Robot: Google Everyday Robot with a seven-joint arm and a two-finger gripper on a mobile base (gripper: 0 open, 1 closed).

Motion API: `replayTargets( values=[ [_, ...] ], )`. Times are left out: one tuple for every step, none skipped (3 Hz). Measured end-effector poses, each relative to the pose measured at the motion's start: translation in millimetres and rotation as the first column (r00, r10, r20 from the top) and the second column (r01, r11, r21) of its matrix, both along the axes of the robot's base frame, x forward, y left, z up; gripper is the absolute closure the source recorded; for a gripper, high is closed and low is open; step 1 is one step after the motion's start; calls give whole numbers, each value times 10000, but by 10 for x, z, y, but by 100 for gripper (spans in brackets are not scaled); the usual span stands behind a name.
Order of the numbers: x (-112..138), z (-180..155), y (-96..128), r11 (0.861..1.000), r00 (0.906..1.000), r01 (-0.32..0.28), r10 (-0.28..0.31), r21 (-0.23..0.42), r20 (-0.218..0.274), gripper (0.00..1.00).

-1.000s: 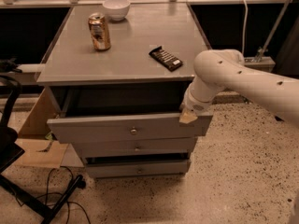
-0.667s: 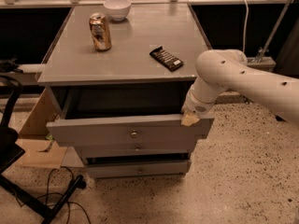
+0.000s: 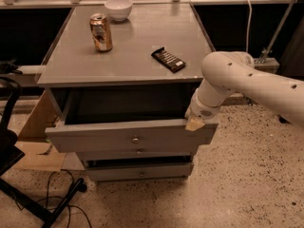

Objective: Open top drawer

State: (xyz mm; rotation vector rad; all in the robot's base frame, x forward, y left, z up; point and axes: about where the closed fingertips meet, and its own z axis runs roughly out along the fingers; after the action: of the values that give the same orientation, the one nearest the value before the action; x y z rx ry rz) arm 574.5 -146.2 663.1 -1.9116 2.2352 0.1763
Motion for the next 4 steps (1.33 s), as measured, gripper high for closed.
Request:
replayTargets(
  values=[
    [-103,-2,-43,10000,9998,-58,57,-37,-205,100],
    [-105,0,-32,10000,9998,-60,59,-38,-211,100],
    [-185,-20,-65,9999,9991,-135,132,-61,-391,100],
    [-188,-6,-61,9999,9991,-138,136,-62,-398,100]
  ],
)
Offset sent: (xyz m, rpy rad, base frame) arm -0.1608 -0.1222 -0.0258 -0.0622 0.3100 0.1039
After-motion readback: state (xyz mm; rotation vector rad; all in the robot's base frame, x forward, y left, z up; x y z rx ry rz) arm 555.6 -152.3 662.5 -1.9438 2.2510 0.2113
